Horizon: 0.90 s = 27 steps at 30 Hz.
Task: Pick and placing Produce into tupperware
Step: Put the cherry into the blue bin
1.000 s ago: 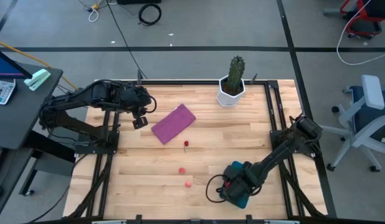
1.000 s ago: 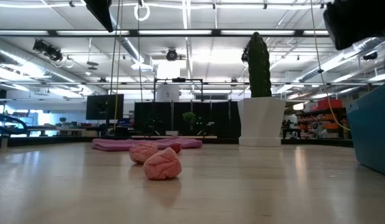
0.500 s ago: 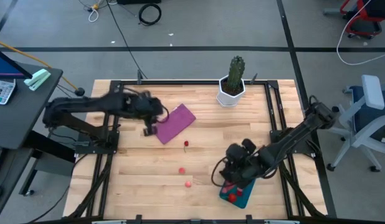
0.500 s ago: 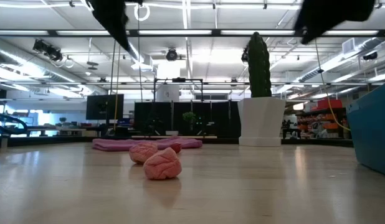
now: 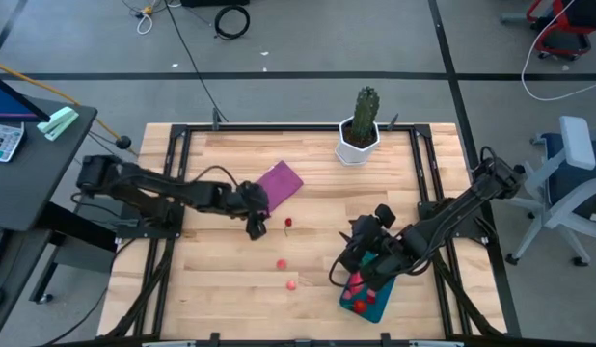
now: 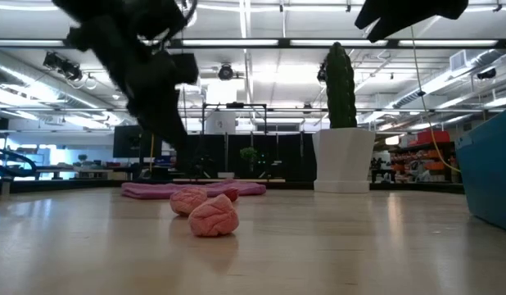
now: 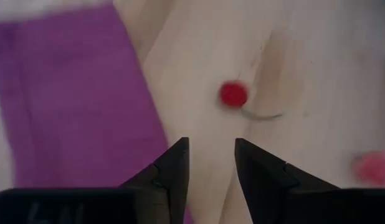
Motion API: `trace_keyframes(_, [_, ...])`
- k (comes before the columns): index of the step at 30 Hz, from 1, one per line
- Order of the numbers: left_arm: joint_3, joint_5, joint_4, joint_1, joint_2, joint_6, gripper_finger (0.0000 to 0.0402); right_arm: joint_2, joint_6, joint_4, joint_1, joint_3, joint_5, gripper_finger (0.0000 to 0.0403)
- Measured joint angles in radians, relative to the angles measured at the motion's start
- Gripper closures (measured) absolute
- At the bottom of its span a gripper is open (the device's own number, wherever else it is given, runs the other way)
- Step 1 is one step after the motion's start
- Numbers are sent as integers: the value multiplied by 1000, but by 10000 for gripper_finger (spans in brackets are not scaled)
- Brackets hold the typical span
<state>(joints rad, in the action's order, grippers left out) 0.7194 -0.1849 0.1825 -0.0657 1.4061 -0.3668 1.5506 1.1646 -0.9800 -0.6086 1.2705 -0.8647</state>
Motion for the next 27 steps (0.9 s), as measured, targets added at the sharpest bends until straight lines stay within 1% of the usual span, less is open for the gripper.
trace_keyframes(4, [-26, 0, -160, -24, 106, -30, 260, 7, -22, 10, 8, 0, -47, 199])
trace_keyframes(7, [1, 1, -260, -46, 193, -10, 253, 7, -19, 9, 17, 0, -54, 199])
trace_keyframes(9, [41, 1, -282, -54, 248, 1, 248, 7, -17, 10, 25, 0, -53, 199])
trace_keyframes(14, [116, -17, -278, -61, 360, 19, 240, 7, -17, 14, 25, 0, -51, 199])
trace_keyframes(19, [149, -47, -260, -60, 397, 20, 239, 7, -17, 15, 24, 0, -41, 199])
trace_keyframes(27, [159, -73, -276, -57, 398, 19, 239, 7, -40, 16, 24, 0, -36, 199])
